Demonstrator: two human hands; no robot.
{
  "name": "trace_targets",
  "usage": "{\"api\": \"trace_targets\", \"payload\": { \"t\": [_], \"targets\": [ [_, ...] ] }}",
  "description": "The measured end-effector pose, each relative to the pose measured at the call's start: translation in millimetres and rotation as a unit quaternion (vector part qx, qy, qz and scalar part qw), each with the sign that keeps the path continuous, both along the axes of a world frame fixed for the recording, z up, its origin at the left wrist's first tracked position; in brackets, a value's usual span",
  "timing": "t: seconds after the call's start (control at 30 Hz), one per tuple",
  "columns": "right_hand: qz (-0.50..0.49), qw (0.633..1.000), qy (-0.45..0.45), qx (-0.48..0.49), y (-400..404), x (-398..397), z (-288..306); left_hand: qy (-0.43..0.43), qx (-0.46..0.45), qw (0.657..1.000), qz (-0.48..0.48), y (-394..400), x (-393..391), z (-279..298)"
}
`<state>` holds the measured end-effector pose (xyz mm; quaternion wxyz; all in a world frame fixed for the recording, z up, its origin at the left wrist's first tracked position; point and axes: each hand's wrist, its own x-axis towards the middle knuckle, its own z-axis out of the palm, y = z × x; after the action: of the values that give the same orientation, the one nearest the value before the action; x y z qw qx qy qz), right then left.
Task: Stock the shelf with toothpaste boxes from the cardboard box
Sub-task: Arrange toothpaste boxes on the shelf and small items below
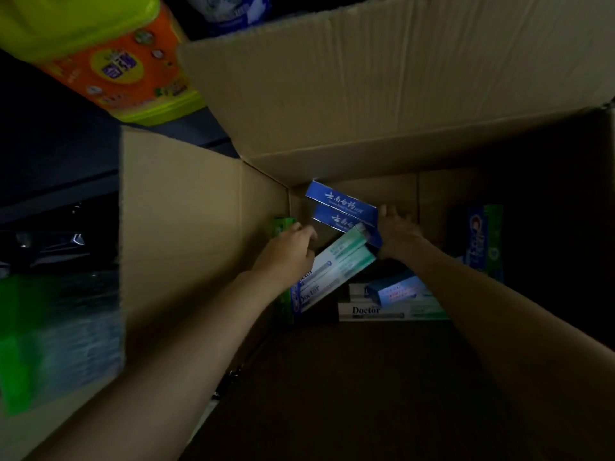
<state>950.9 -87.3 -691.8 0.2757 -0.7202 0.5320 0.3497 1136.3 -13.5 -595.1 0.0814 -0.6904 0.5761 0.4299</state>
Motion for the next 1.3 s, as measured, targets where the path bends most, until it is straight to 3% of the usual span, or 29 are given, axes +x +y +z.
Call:
{"api": "trace_targets", "payload": {
  "t": [0.13, 0.27, 0.37, 0.43, 0.57, 0.7, 0.93, 1.13, 1.23, 1.3],
  "targets": [
    [-0.042, 0.997, -0.060, 0.027, -22, -7, 27, 0.005, -0.016, 1.000, 0.006, 2, 3, 13],
    [-0.037, 0.998, -0.049, 0.027, -48, -8, 97, 0.006, -0.029, 1.000, -0.001, -1, 2, 58],
    [-0.046, 0.996, -0.049, 0.066, -65, -14, 181, 0.023, -0.070, 0.997, -0.007, -15, 2, 116],
    [-0.065, 0.987, -0.101, 0.109, -68, -18, 247, 0.054, -0.089, 0.994, -0.032, -26, 4, 164],
    [-0.137, 0.954, -0.164, 0.212, -54, -15, 377, -0.008, -0.109, 0.973, -0.201, -39, 15, 268],
    [-0.108, 0.943, -0.247, 0.197, -43, 0, 481, -0.091, -0.224, 0.921, -0.305, -31, 24, 367],
    [-0.079, 0.933, -0.331, 0.116, -34, 30, 636, -0.149, -0.438, 0.843, -0.275, -24, 54, 516],
    [-0.064, 0.895, -0.436, 0.063, -35, 41, 710, -0.186, -0.522, 0.788, -0.267, -20, 76, 597],
    [-0.059, 0.892, -0.446, -0.028, -42, 46, 741, -0.214, -0.559, 0.758, -0.261, -23, 84, 625],
    [-0.083, 0.879, -0.461, -0.086, -53, 45, 753, -0.238, -0.560, 0.760, -0.229, -26, 91, 637]
  ]
}}
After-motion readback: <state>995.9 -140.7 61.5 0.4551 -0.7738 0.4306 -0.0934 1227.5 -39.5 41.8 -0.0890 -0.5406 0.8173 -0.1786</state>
